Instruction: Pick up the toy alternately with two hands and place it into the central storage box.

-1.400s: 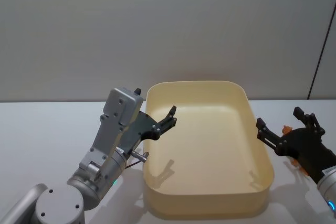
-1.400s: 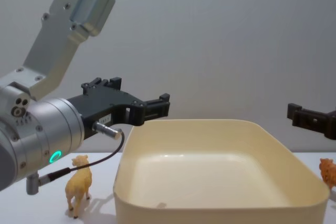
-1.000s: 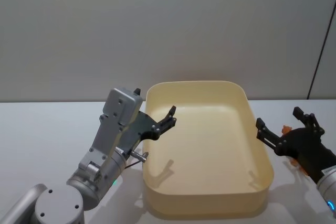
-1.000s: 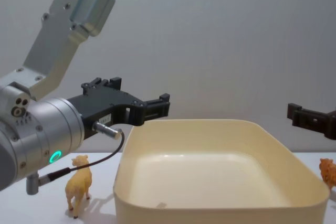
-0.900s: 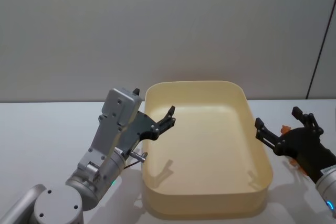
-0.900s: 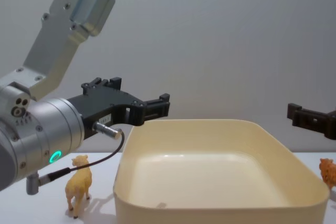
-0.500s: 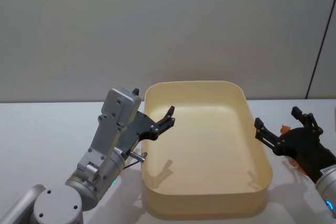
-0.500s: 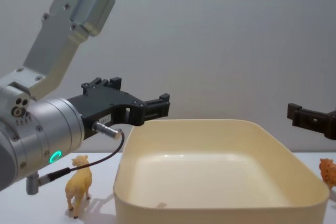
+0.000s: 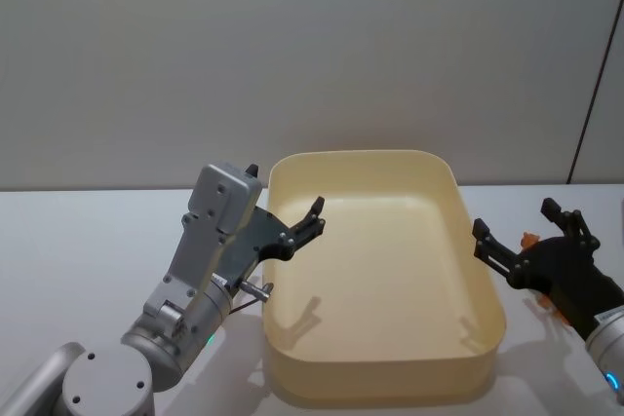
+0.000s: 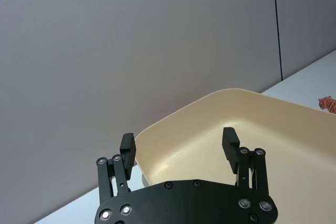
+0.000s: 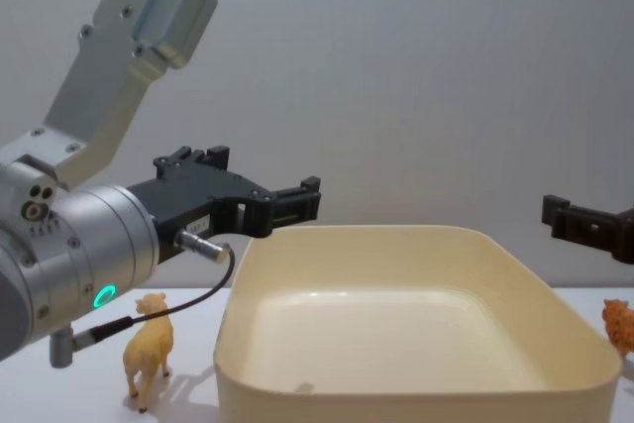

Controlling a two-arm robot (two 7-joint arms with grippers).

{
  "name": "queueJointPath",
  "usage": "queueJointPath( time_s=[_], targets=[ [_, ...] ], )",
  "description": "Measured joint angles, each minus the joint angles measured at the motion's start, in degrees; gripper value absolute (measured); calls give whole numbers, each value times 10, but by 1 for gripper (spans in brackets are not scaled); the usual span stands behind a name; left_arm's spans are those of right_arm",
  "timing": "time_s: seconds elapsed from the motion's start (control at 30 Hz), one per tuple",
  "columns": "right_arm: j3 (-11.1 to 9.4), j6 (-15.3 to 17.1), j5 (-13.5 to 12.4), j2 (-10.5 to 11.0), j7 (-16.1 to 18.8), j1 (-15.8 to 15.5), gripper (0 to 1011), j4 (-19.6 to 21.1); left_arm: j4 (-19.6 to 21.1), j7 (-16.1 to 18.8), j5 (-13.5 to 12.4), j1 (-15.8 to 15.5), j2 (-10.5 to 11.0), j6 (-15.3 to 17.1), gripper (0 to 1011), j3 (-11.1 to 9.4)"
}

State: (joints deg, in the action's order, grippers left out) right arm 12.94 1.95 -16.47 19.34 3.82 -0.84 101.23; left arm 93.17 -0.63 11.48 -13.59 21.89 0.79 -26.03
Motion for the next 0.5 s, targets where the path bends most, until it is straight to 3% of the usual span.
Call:
queueJointPath(
  time_s=[0.5],
  targets=[
    [-1,0,0,1,0,0,1001,0,0,0,0,0,0,0,1001,0]
  ],
)
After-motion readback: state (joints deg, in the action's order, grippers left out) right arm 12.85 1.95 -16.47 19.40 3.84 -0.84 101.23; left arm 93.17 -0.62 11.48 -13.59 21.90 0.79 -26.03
